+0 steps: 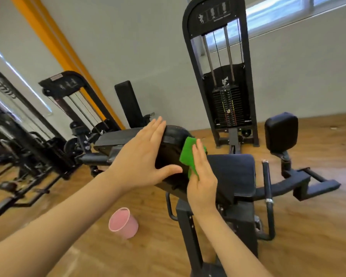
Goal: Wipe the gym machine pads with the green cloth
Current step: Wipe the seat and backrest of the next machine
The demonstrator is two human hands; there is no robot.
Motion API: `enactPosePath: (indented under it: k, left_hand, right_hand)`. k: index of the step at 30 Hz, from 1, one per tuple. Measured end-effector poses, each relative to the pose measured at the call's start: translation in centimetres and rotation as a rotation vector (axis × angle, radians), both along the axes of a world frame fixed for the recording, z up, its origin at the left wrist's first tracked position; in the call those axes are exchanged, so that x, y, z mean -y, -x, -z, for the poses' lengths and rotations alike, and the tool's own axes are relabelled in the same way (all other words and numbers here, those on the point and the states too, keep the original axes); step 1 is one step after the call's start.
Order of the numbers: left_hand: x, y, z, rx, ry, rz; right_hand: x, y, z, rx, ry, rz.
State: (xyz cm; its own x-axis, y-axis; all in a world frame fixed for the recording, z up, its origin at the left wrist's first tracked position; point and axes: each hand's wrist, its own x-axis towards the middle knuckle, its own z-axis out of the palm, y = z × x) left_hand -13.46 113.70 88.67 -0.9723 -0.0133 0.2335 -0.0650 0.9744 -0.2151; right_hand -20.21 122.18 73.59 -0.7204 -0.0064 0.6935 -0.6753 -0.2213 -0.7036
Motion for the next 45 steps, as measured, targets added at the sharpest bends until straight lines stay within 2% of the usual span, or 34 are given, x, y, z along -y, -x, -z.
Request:
enactPosePath:
  k: [5, 7, 9, 11, 13, 15, 19, 21, 24, 25, 27, 31, 34, 36, 41, 43, 45]
  left_hand:
    - [-0.7, -0.1, -0.1, -0.005, -0.022, -0.030]
    - [-0.9, -0.2, -0.6, 0.015, 0.023, -0.058]
    - [-1.4, -0.1, -0.6, 0.030, 0.115, -0.060]
    - [-2.4, 0.2, 0.2, 0.005, 0.279, -0.011]
    - [-3.4, 0.7, 1.3, -0.025, 0.421, -0.019]
    - [-3.8, 1.0, 2.0, -0.021, 0.482, -0.047]
    - [-4.0, 1.2, 1.7, -0.010, 0.543, -0.097]
    - [-4.4, 1.5, 1.8, -0.011, 0.555, -0.152]
    - [-5.4, 2.0, 2.3, -0.010, 0.572, -0.243]
    - [-5.6, 2.1, 2.6, -0.018, 0.571, -0.278]
    - [-6.3, 2.5, 3.3, -0.042, 0.552, -0.352]
    - [-7.2, 3.1, 4.4, -0.094, 0.512, -0.451]
    - [-7.4, 3.3, 4.8, -0.130, 0.523, -0.480]
    - [-7.4, 3.6, 4.9, -0.141, 0.535, -0.500]
    - [-8.0, 4.3, 5.3, -0.140, 0.560, -0.596]
    - [-8.3, 4.4, 5.5, -0.126, 0.567, -0.629]
    - [-8.4, 4.5, 5.7, -0.129, 0.572, -0.650]
  right_hand:
    - [-0.4, 0.8, 4.4, 0.362, -0.008, -0.074]
    - [-1.1, 0.9, 4.2, 0.400, -0.042, -0.077]
    - [-1.8, 1.0, 2.6, 0.377, -0.015, -0.056]
    - [-1.7, 0.6, 0.5, 0.263, 0.036, -0.023]
    - [-0.8, 0.0, -0.4, 0.158, 0.012, -0.084]
    - [0.2, 0.2, 0.5, 0.100, 0.000, -0.132]
    - [0.8, 2.7, 5.0, 0.038, -0.006, -0.044]
    - [0.8, 4.1, 7.6, 0.167, -0.040, -0.086]
    - [-0.3, 5.3, 10.9, 0.489, -0.114, -0.201]
    - [-0.7, 5.7, 11.1, 0.542, -0.134, -0.221]
    - [-1.3, 6.0, 9.4, 0.477, -0.128, -0.248]
    - [-0.4, 4.3, 4.4, 0.105, -0.035, -0.281]
    - [0.2, 5.2, 6.8, -0.003, -0.041, -0.290]
    - [0.0, 6.4, 10.1, 0.073, -0.115, -0.285]
    - [-0.8, 8.5, 14.7, 0.626, -0.268, -0.323]
    - [-1.3, 8.6, 13.6, 0.674, -0.261, -0.334]
    - [-1.8, 7.4, 11.0, 0.623, -0.208, -0.375]
